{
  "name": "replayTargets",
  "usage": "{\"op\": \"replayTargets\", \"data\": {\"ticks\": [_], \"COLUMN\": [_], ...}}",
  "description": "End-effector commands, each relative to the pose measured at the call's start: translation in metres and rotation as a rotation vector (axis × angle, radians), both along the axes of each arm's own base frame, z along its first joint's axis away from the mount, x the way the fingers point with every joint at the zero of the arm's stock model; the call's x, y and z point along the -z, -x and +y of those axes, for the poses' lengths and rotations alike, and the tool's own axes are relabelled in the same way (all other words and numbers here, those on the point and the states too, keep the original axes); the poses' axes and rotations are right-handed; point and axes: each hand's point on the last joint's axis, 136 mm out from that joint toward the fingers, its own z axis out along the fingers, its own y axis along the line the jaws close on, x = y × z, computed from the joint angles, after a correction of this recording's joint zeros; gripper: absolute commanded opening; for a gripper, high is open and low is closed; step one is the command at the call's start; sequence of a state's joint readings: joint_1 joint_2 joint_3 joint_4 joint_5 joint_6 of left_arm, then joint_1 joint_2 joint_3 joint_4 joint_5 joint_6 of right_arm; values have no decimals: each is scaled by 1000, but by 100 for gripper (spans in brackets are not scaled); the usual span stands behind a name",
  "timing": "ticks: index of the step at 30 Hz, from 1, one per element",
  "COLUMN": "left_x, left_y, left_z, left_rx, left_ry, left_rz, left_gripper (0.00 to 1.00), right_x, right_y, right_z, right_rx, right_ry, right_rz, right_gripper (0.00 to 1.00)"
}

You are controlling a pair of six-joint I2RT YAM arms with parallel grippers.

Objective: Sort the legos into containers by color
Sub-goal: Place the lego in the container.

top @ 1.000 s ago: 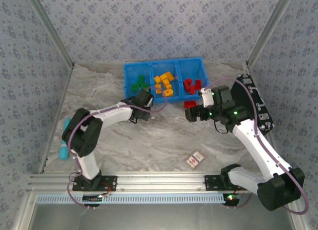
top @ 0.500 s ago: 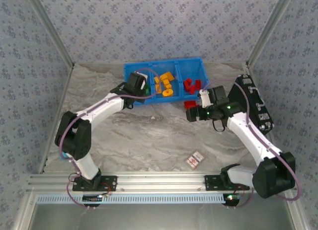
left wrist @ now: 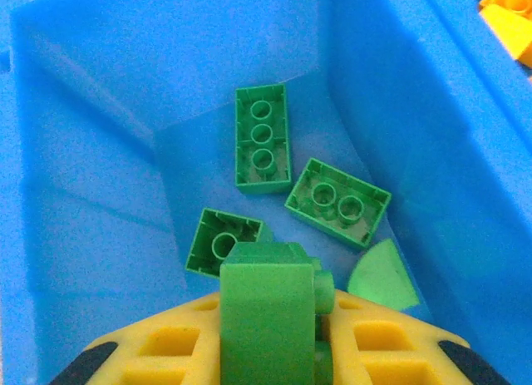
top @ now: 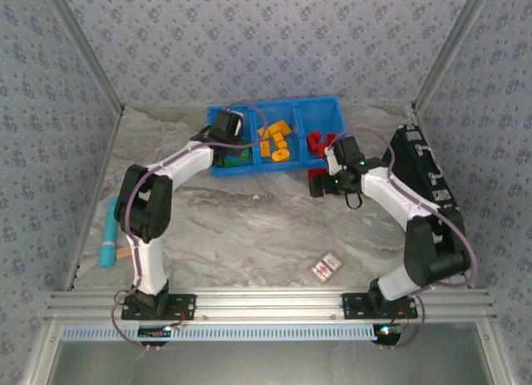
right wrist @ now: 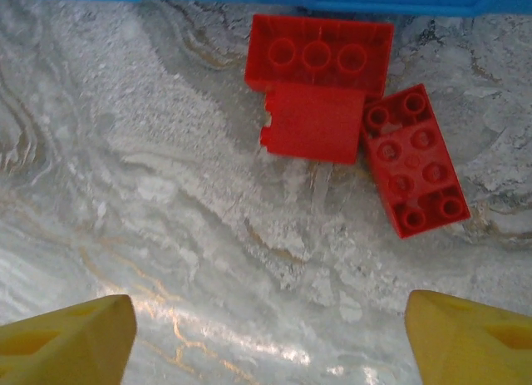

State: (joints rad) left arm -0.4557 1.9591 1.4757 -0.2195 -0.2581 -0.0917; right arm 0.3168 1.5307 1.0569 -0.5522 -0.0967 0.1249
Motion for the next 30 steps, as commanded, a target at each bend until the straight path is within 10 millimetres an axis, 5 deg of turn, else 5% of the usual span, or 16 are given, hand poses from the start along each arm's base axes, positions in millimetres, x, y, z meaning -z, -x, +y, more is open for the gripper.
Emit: {"op": "replayTargets", "data": {"ticks": [1, 16, 30], "left_x": [-15, -22, -89], "left_y": [-20, -31, -9], "left_z": [3, -1, -1], "left_rx": [-36, -19, 17], "left_ry": [44, 41, 106], "left_rz": [-62, -80, -170], "left_gripper": [25, 49, 60], "right_x": [3, 28, 46], "right_y": [-17, -53, -60], "right_z": [3, 11, 11], "right_rx": [10, 3, 10], "right_ry": [33, 130, 182], "right_rz": [-8, 23, 53], "right_gripper": [83, 79, 72]}}
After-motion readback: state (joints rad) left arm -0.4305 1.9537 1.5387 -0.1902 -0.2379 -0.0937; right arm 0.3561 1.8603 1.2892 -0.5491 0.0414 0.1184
